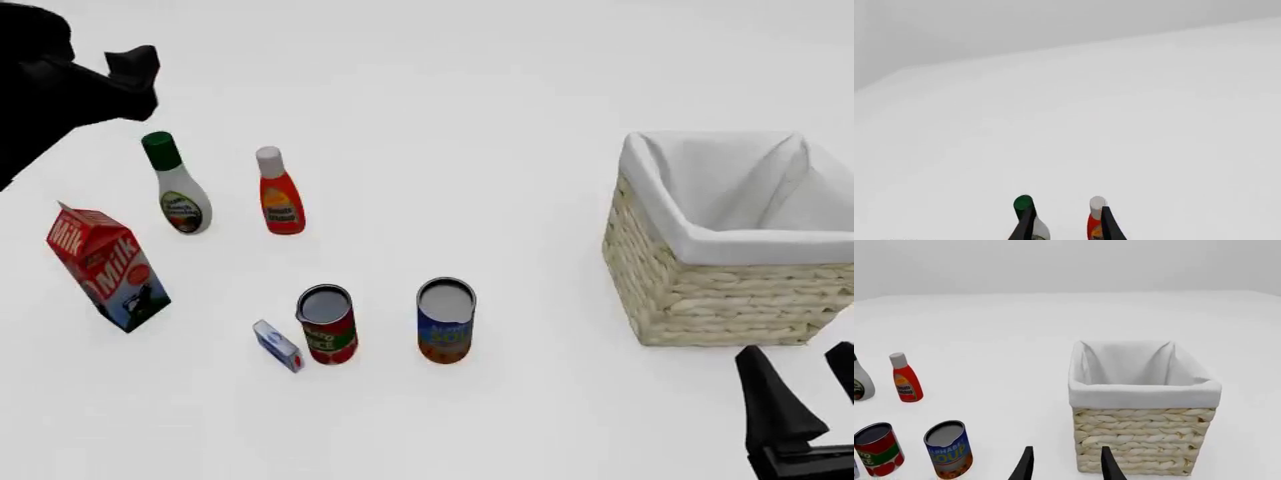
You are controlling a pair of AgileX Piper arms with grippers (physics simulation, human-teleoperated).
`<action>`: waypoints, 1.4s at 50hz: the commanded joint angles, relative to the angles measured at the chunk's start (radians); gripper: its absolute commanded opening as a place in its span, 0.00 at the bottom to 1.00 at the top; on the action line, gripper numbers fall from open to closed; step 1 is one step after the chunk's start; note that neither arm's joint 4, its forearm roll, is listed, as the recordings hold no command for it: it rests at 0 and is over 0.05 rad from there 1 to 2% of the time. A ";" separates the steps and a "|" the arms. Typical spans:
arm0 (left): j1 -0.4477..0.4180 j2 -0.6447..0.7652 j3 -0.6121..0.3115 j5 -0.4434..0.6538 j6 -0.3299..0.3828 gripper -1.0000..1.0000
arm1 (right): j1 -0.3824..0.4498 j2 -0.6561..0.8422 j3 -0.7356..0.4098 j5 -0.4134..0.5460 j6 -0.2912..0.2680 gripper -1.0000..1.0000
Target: Pick the salad dressing and place it in the basket.
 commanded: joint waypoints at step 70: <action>0.205 0.637 -0.521 0.157 -0.137 1.00 | 0.021 0.002 0.004 0.015 0.004 1.00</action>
